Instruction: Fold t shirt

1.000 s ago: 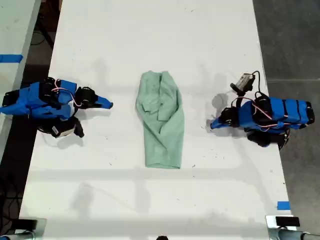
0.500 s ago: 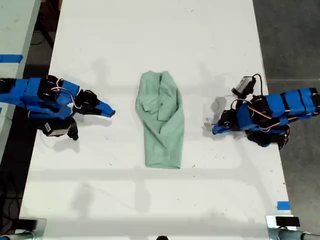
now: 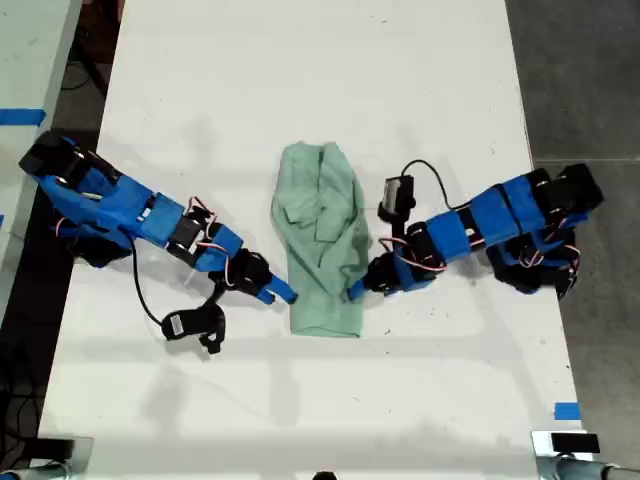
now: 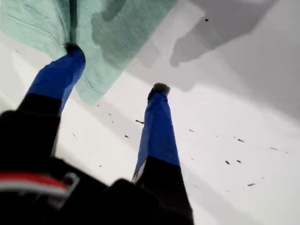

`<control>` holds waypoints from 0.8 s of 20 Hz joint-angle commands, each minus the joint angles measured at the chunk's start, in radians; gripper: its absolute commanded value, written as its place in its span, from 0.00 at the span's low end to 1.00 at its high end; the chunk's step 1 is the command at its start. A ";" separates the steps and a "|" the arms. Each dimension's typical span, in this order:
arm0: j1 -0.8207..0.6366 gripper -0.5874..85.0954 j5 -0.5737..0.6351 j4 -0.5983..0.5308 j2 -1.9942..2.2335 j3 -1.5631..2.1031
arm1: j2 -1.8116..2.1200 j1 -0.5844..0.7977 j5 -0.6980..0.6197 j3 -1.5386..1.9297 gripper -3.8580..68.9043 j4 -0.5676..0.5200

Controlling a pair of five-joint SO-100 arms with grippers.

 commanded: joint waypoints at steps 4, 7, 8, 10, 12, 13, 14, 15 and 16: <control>0.043 0.11 -0.021 -0.207 -0.282 -0.170 | -0.275 -0.028 -0.034 -0.225 0.38 -0.083; 0.020 0.01 0.046 -0.181 -0.459 -0.337 | -0.347 -0.041 0.023 -0.255 0.05 -0.120; 0.018 0.01 0.055 -0.181 -0.479 -0.362 | -0.354 -0.048 0.034 -0.265 0.05 -0.120; 0.014 0.01 0.063 -0.173 -0.480 -0.371 | -0.364 -0.058 0.034 -0.281 0.05 -0.132; 0.018 0.01 0.060 -0.167 -0.471 -0.371 | -0.376 -0.066 0.025 -0.307 0.05 -0.132; 0.021 0.01 0.057 -0.167 -0.466 -0.371 | -0.380 -0.069 0.021 -0.314 0.05 -0.132; 0.025 0.01 0.046 -0.161 -0.462 -0.371 | -0.385 -0.071 0.018 -0.321 0.05 -0.133; 0.028 0.04 0.011 -0.144 -0.454 -0.371 | -0.391 -0.071 0.012 -0.333 0.05 -0.135; 0.032 0.12 -0.006 -0.118 -0.449 -0.382 | -0.402 -0.071 0.006 -0.347 0.05 -0.135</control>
